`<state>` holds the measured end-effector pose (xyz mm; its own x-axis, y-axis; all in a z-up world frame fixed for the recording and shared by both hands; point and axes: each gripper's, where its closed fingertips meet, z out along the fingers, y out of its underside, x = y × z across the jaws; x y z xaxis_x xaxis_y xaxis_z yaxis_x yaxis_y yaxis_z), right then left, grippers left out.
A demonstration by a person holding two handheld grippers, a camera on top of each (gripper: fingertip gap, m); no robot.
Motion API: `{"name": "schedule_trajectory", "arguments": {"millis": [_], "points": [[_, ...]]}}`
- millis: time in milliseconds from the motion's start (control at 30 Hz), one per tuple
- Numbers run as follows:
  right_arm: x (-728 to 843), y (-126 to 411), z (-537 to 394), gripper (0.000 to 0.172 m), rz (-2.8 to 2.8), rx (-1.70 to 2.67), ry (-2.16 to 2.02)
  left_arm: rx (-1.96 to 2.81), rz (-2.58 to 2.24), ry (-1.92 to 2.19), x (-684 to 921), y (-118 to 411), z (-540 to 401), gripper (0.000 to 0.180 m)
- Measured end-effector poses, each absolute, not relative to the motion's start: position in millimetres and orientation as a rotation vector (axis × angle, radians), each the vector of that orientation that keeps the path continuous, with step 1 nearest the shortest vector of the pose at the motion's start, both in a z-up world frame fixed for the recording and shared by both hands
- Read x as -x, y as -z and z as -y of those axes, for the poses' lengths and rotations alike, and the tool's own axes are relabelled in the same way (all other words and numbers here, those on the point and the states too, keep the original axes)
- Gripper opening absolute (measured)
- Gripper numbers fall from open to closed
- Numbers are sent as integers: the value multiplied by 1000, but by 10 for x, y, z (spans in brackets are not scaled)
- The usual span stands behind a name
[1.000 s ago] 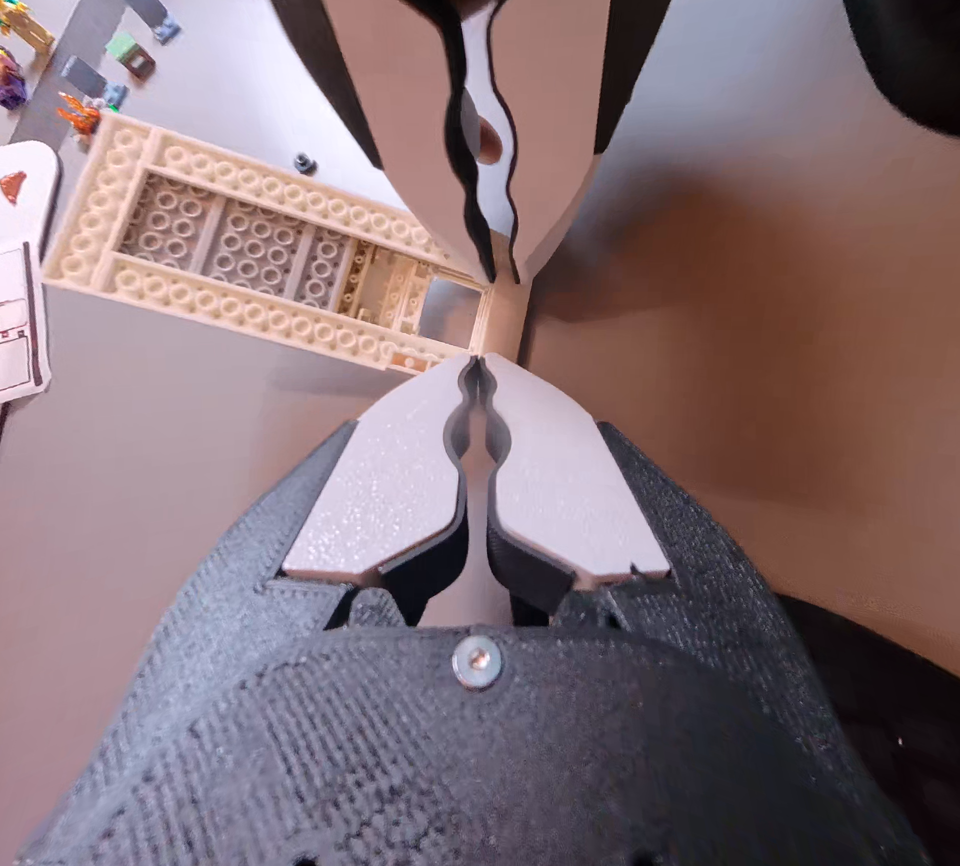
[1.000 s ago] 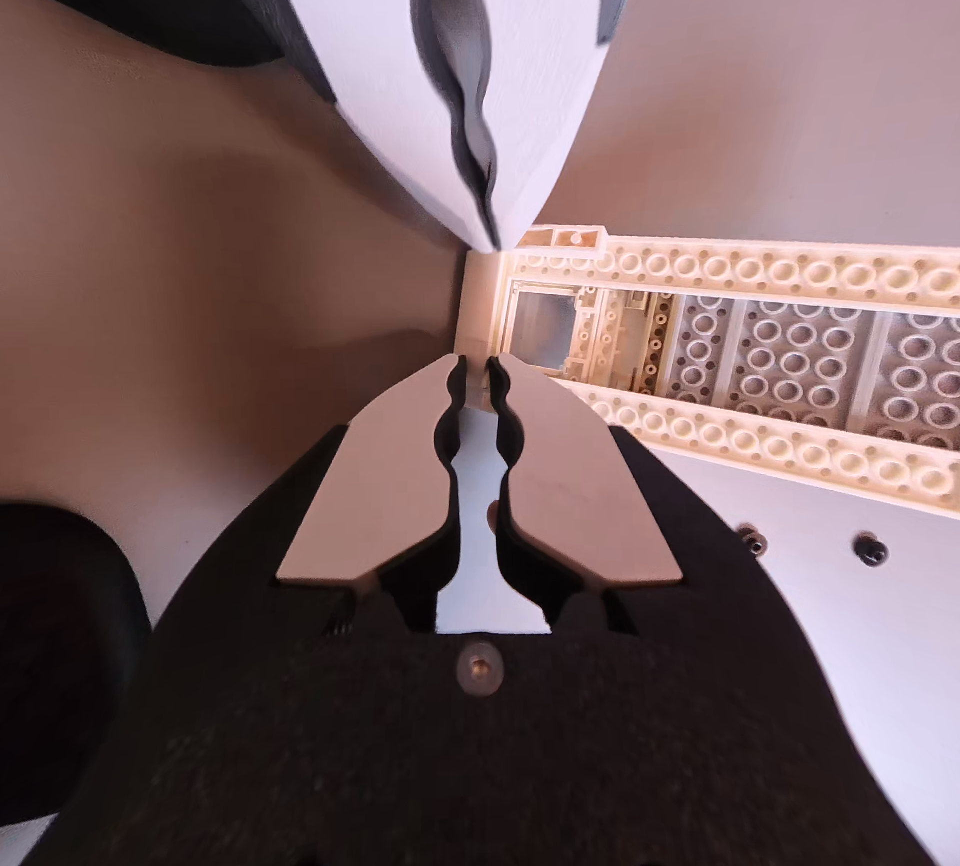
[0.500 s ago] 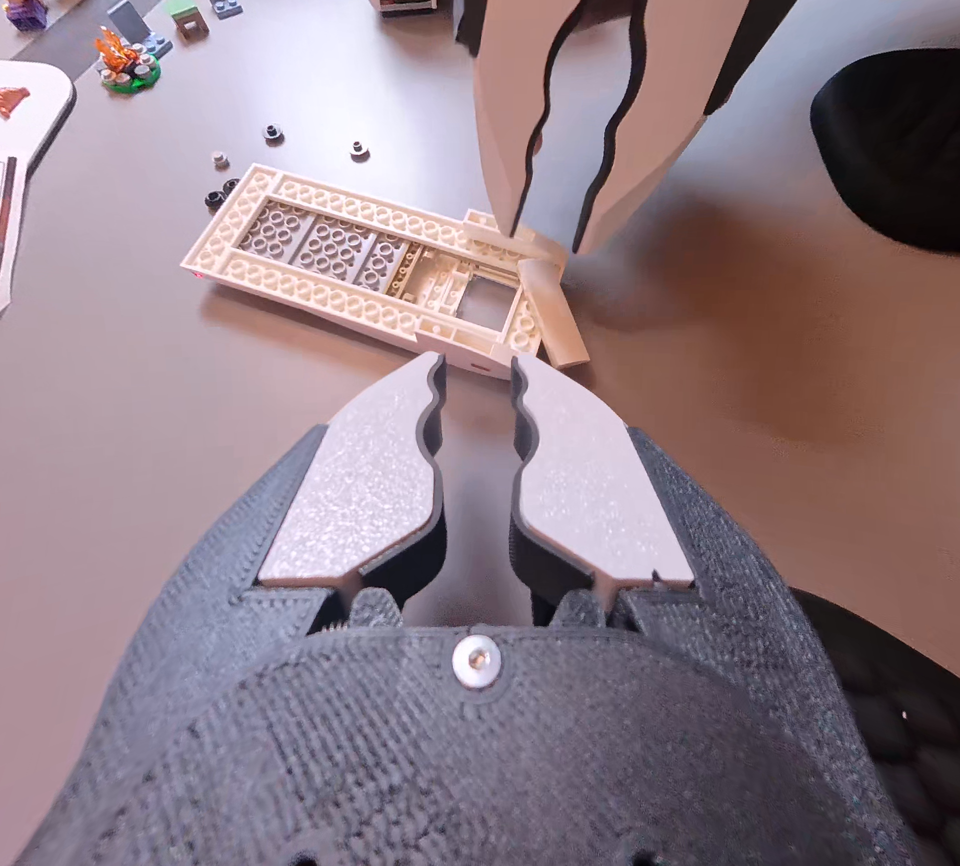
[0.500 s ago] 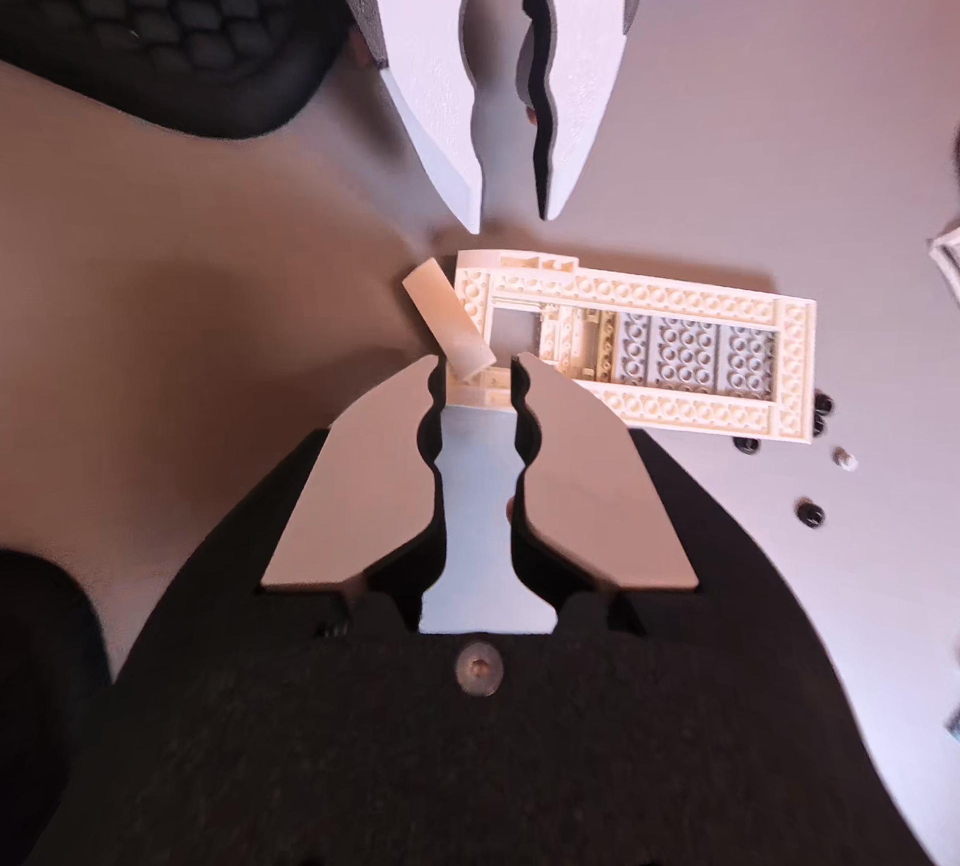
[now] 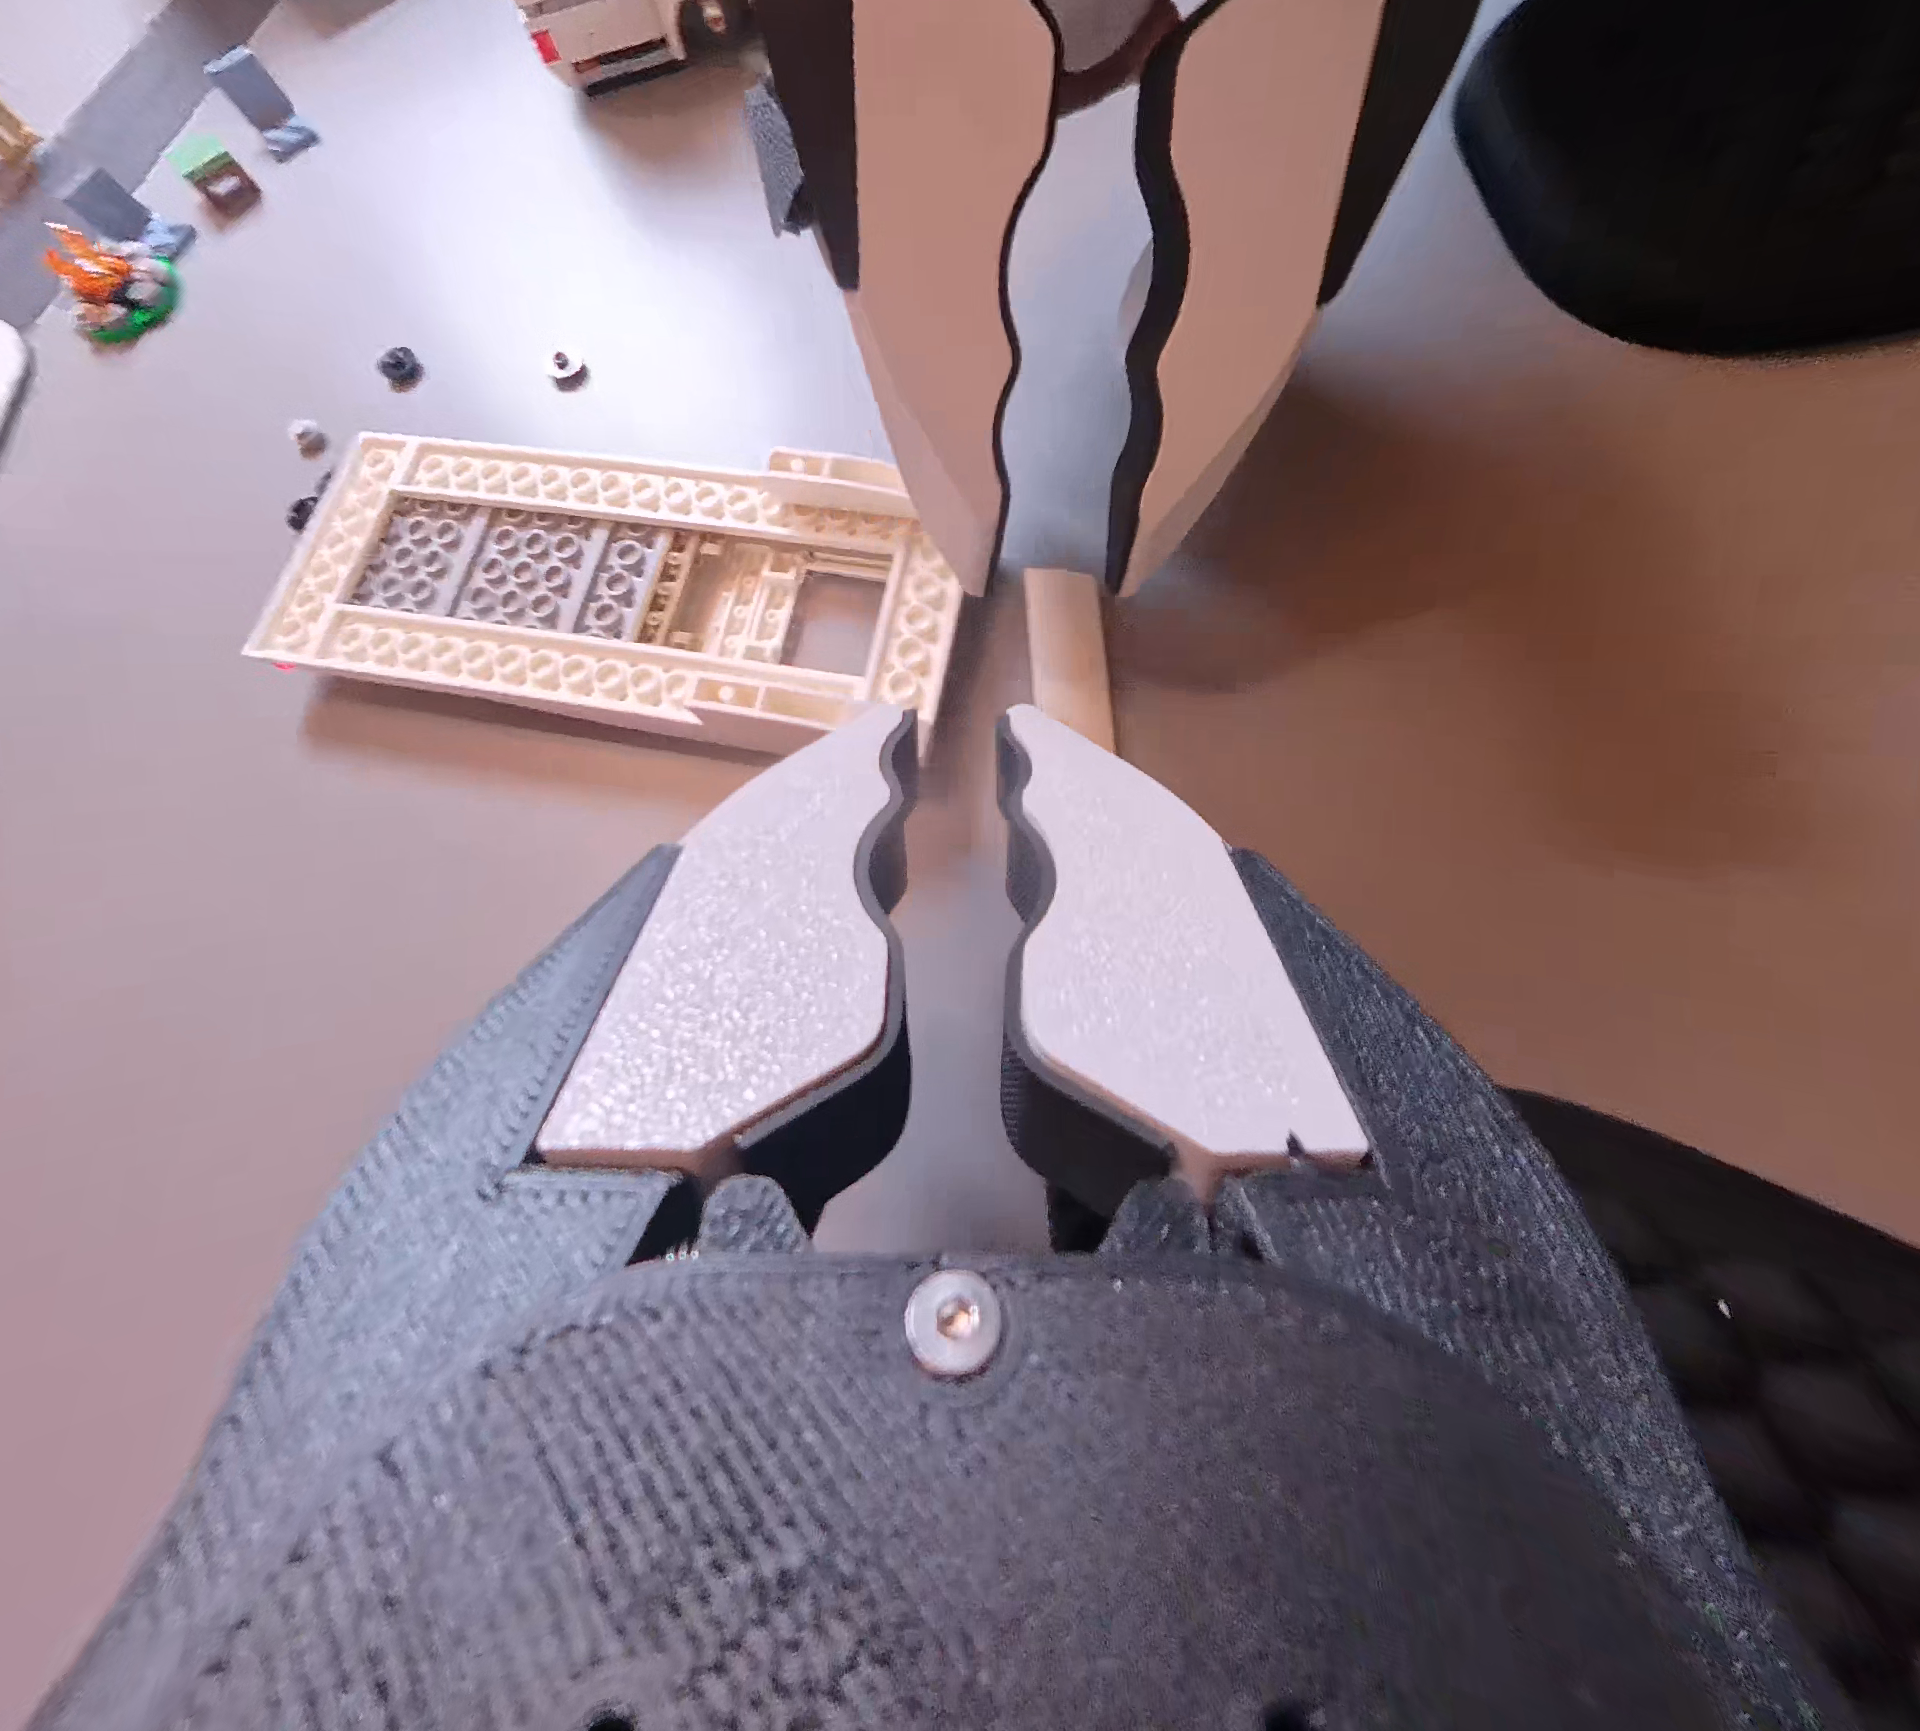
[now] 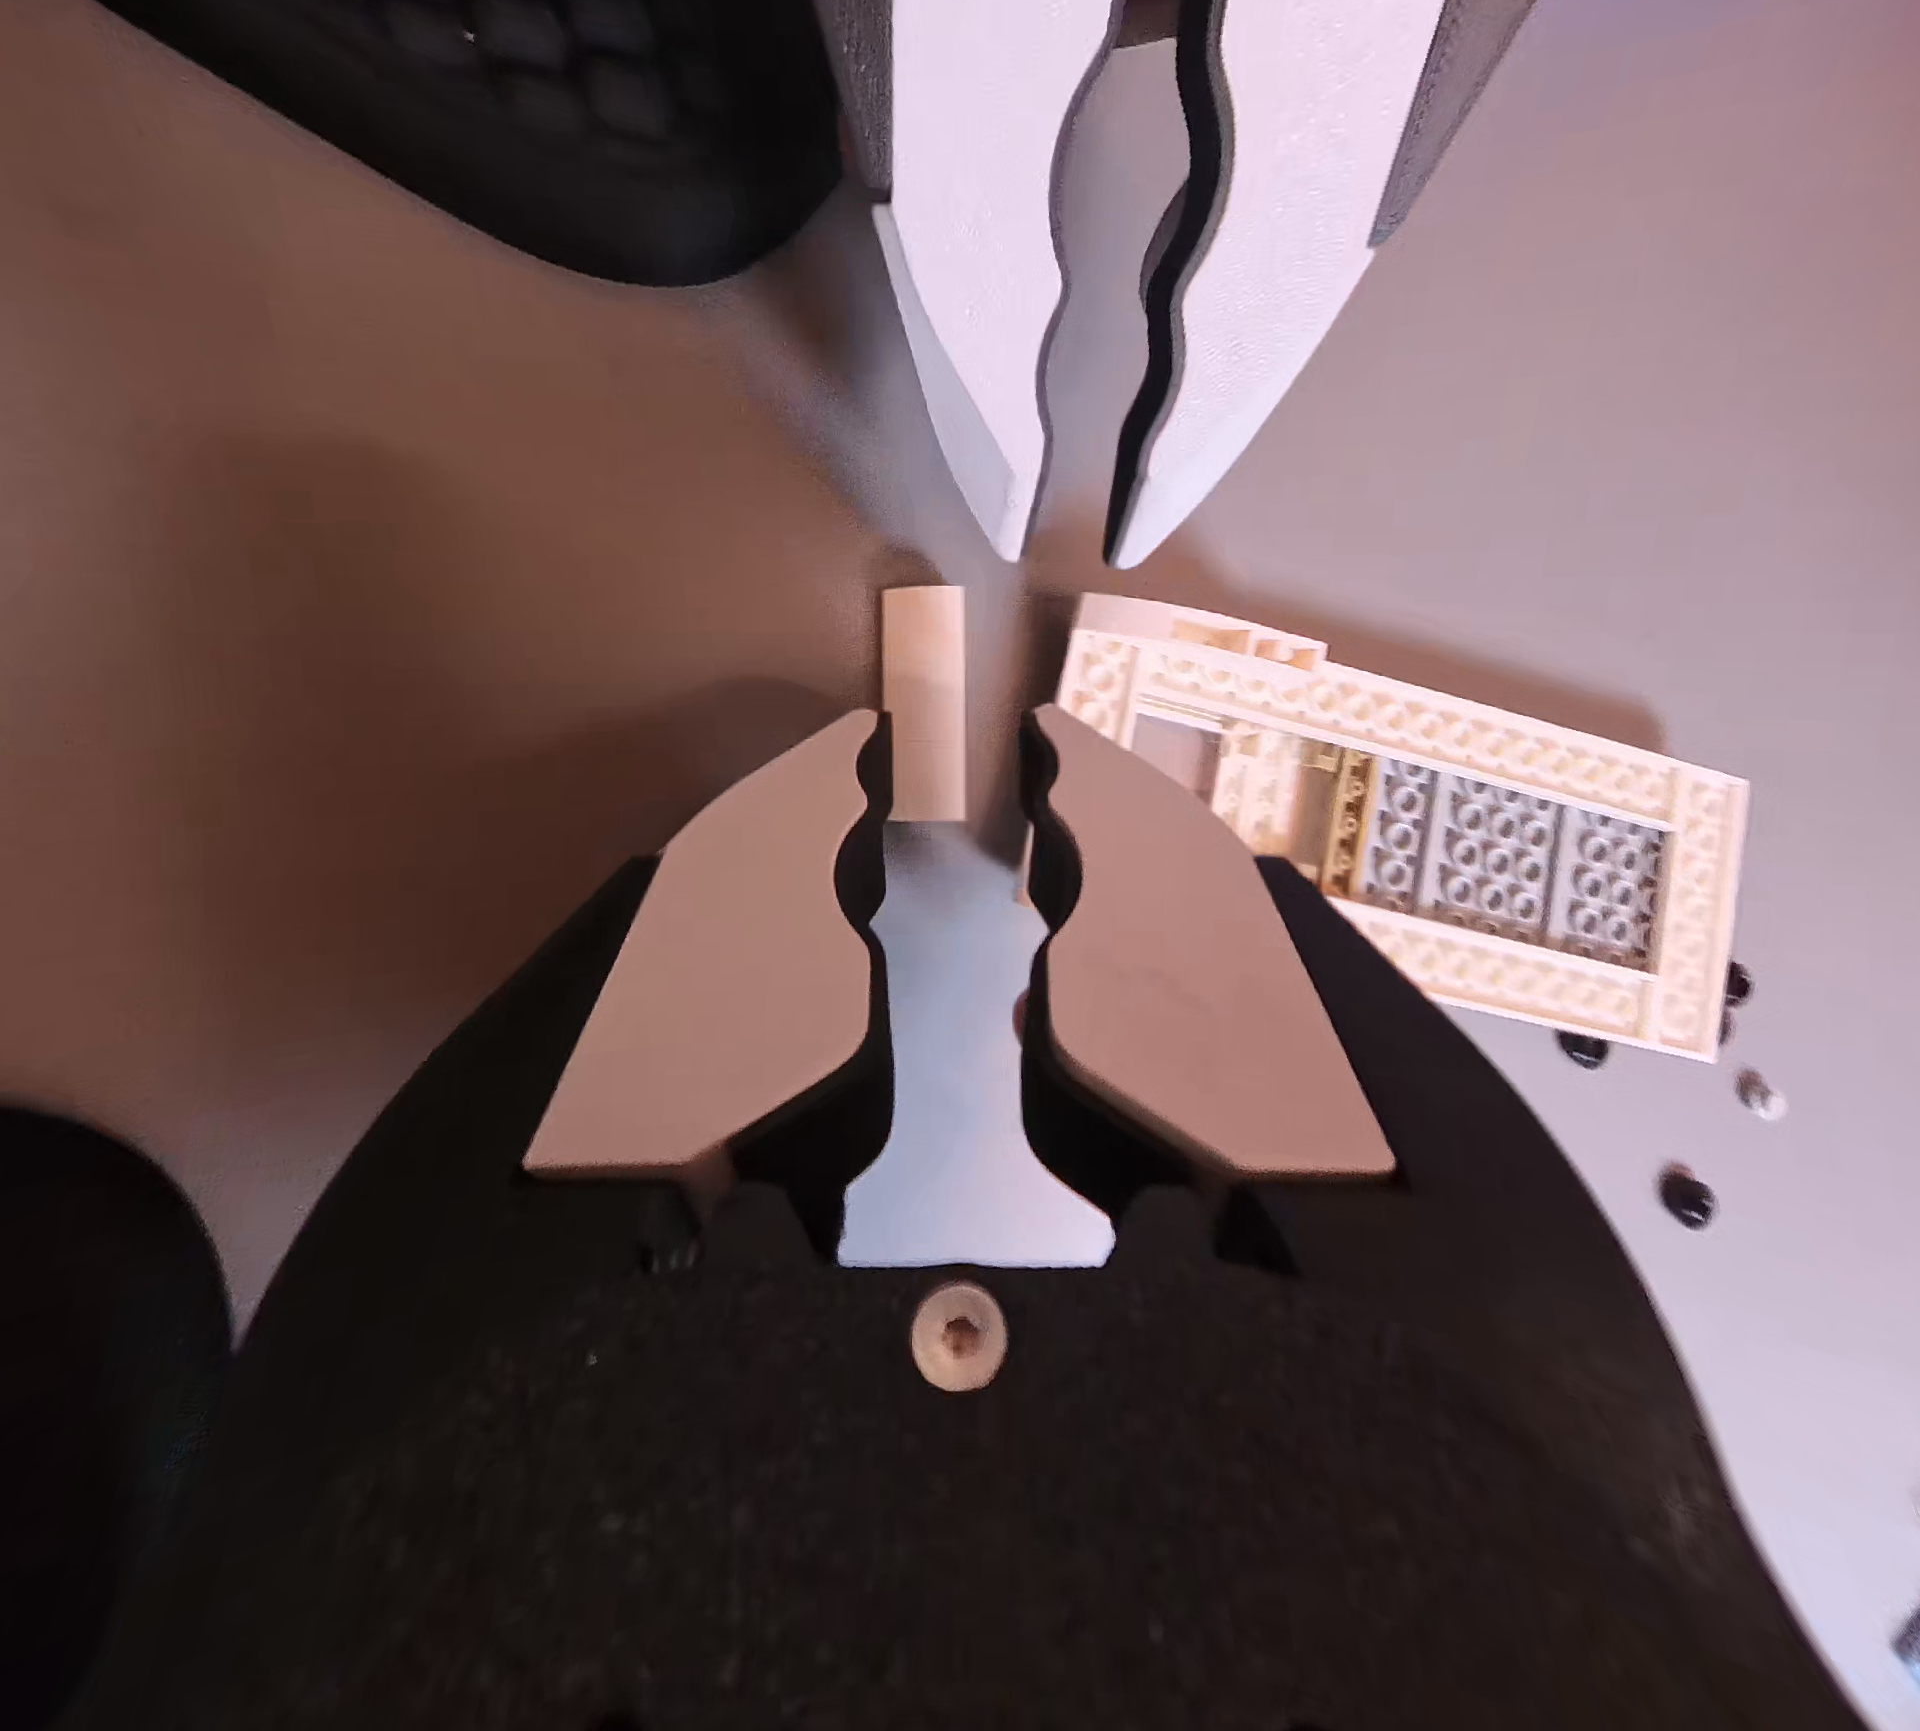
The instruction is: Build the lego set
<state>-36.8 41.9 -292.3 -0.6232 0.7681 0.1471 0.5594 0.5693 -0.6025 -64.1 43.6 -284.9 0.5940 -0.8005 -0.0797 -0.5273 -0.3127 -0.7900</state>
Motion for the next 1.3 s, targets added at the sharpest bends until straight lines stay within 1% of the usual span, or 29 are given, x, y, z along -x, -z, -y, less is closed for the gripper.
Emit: {"name": "schedule_trajectory", "arguments": {"millis": [200,233,333,433,533,767,1033,1133,1300], "points": [[335,3158,-406,20,2496,1192,-648,2035,-1109,500,598,2935,-312,19],[342,3161,-388,16,2493,1213,-671,2037,-1116,488,607,2943,-310,19],[313,3156,-365,15,2518,1231,-692,2045,-1103,464,654,2952,-334,19],[367,3039,-442,15,2442,1281,-738,2037,-1068,442,703,2919,-383,18],[443,2950,-660,16,2372,1365,-685,2024,-1010,410,755,2875,-464,18],[445,3050,-747,15,2434,1449,-591,2039,-980,371,812,2904,-517,20],[477,2984,-749,25,2412,1381,-596,2050,-985,371,791,2941,-513,21],[500,2923,-695,23,2380,1273,-588,2053,-971,369,801,2939,-526,21],[506,3010,-712,18,2365,1218,-477,2067,-955,371,808,2968,-540,21]]}}
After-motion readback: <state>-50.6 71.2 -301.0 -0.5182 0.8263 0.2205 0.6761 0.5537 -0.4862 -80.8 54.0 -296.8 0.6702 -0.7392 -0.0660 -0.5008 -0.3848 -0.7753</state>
